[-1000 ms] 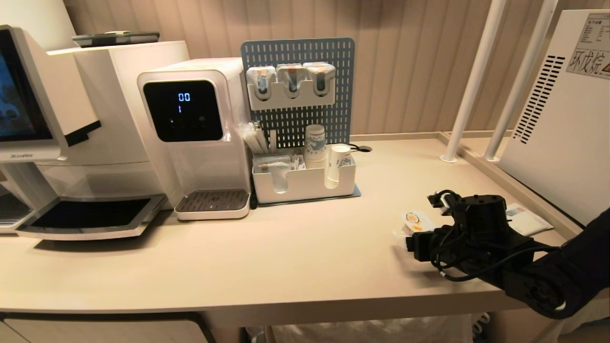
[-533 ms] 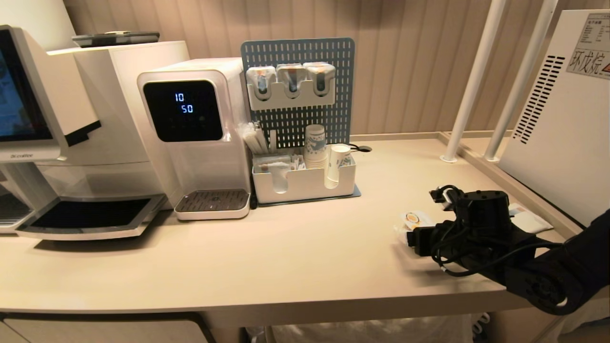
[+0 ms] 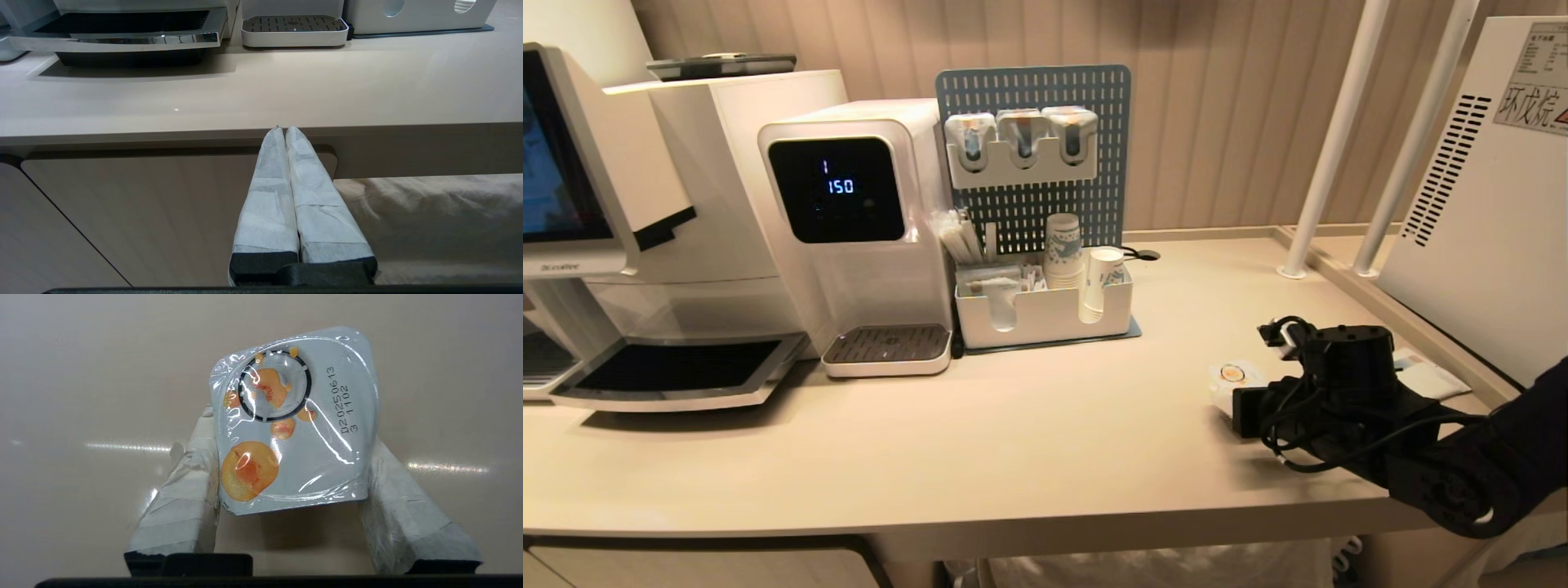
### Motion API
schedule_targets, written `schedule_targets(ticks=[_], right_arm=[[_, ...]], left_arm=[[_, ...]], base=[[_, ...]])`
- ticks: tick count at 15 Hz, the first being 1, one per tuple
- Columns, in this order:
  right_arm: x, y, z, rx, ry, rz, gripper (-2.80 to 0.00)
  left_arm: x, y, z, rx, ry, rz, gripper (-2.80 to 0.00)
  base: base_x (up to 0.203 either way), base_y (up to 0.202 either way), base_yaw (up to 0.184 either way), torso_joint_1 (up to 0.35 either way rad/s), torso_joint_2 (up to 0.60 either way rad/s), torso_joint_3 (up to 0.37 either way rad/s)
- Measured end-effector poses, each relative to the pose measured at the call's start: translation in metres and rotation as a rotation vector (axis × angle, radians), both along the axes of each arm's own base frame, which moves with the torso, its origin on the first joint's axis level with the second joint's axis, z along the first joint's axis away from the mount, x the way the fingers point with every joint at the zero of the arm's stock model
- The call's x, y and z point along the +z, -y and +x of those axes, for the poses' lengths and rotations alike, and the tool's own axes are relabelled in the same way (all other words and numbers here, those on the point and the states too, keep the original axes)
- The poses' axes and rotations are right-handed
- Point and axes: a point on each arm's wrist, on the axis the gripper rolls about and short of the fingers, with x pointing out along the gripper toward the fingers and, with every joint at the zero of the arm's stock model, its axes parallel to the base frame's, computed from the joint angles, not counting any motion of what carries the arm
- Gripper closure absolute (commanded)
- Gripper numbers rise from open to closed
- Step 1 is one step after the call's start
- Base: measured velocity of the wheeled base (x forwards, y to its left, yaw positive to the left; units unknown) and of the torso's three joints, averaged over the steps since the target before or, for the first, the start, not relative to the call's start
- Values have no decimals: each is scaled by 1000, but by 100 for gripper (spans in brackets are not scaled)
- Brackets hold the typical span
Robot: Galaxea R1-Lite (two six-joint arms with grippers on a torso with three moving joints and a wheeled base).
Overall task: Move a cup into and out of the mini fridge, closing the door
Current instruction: Put the yoghurt in the freezer
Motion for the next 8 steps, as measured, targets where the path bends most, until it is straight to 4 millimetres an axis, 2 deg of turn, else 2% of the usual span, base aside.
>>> schedule_targets(ticks=[8], right_arm=[[3, 2, -5, -21, -10, -18, 0]], left_arm=[[0, 0, 0, 0, 0, 0, 0]], base=[[0, 0, 0, 0, 0, 0]])
